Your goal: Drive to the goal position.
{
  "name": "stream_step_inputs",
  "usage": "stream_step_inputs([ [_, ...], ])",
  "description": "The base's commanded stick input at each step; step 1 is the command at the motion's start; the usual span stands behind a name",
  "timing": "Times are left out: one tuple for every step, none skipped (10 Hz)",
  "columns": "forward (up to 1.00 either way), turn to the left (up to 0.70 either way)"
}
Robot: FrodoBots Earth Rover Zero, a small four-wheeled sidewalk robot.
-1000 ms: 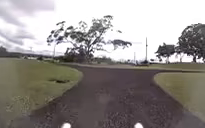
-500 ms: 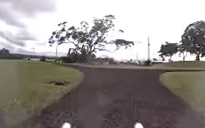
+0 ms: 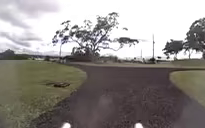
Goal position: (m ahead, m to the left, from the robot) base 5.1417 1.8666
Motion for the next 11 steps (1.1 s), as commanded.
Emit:
stream_step_inputs([
  [0.7,0.0],
  [0.7,0.0],
  [0.7,0.0],
  [0.7,0.0],
  [0.7,0.0],
  [0.7,0.0],
  [0.7,0.0],
  [0.7,0.03],
  [0.7,0.01],
  [0.7,0.0],
  [0.7,0.0],
])
